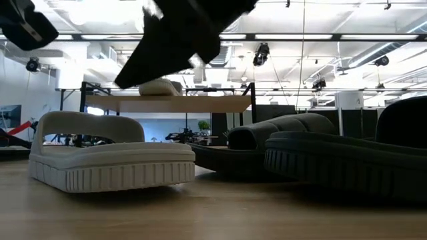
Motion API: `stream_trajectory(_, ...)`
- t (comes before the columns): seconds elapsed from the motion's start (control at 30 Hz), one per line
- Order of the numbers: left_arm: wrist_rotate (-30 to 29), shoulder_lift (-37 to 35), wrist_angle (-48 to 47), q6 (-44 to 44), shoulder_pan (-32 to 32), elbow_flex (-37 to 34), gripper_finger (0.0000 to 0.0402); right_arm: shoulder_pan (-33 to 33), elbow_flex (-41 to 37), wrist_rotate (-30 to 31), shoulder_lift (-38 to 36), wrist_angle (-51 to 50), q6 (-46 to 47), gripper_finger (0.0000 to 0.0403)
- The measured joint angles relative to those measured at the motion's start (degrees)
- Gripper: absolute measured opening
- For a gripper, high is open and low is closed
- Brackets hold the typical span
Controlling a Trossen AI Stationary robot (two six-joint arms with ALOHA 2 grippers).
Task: Pick and place slides into the shelf
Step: Put the gray slides on the shelf
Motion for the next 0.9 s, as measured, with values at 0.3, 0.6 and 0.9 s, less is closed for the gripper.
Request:
stream_trajectory(0.3, -1.3, 3.3, -5.0, -1.1, -1.1, 4.0, 0.0, -2.2, 4.7, -1.2, 6.8, 1.0, -5.3, 0.0194)
stream_trajectory(0.6, -2.1, 2.7, -6.6, -1.5, -1.1, 4.2, 0.0, -5.5, 10.0, 3.3, 10.9, -0.4, -8.3, 0.0189)
stream_trajectory(0.9, -3.9, 1.8, -8.3, -3.2, -1.1, 4.2, 0.0, -7.4, 10.5, 3.2, 11.1, -5.0, -8.0, 0.0043)
